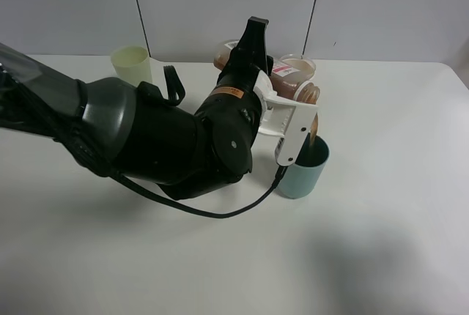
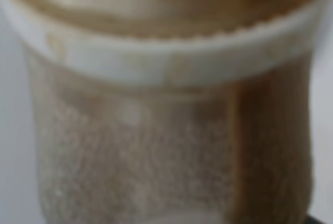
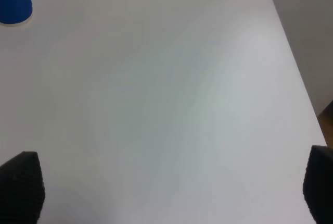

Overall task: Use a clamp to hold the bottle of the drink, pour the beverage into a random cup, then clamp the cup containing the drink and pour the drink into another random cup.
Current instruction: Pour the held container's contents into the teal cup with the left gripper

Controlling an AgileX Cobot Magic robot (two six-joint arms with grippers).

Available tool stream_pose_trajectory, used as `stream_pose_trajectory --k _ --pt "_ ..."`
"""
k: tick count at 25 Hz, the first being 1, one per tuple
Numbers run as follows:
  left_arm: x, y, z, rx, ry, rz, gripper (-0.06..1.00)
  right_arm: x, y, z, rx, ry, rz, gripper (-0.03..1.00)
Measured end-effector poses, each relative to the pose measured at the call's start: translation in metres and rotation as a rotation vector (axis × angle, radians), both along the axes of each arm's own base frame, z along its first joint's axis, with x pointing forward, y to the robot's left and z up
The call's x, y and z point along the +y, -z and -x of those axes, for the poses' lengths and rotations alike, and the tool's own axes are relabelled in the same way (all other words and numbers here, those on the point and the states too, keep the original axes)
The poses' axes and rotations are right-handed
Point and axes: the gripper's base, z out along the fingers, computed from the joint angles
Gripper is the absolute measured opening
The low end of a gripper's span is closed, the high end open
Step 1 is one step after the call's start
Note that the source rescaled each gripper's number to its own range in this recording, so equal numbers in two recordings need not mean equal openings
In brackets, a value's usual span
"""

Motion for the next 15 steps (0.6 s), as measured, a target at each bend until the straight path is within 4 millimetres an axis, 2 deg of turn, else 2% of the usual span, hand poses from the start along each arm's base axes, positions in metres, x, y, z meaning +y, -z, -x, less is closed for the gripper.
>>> stream_pose_trajectory --k 15 --pt "0.0005 -0.0009 -0.0002 -0.017 0.000 -0.038 0.02 0.0000 0.0000 0.0000 0.000 0.000 0.000 1.00"
